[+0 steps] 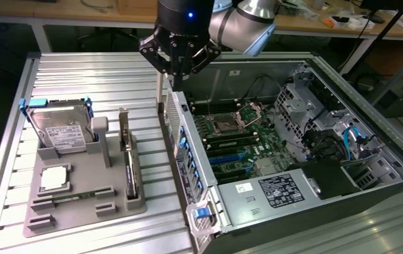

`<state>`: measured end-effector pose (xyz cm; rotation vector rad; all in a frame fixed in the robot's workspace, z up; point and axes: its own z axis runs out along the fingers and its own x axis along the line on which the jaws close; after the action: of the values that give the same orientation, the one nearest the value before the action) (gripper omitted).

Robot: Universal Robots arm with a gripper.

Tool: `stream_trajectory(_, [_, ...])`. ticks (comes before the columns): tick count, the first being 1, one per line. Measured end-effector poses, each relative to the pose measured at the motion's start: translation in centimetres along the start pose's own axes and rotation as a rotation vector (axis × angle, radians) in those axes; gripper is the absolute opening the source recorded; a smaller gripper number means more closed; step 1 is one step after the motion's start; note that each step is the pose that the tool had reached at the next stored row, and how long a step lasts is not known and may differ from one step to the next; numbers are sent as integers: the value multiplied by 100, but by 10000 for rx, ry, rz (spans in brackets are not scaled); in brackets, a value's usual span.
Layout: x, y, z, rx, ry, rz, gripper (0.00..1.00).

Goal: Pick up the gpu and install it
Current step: 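Reach for the gpu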

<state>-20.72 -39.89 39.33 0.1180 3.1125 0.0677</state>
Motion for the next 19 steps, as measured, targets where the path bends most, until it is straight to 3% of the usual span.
stream_trajectory(19, [59,-6,-2,-1,1,-4,11])
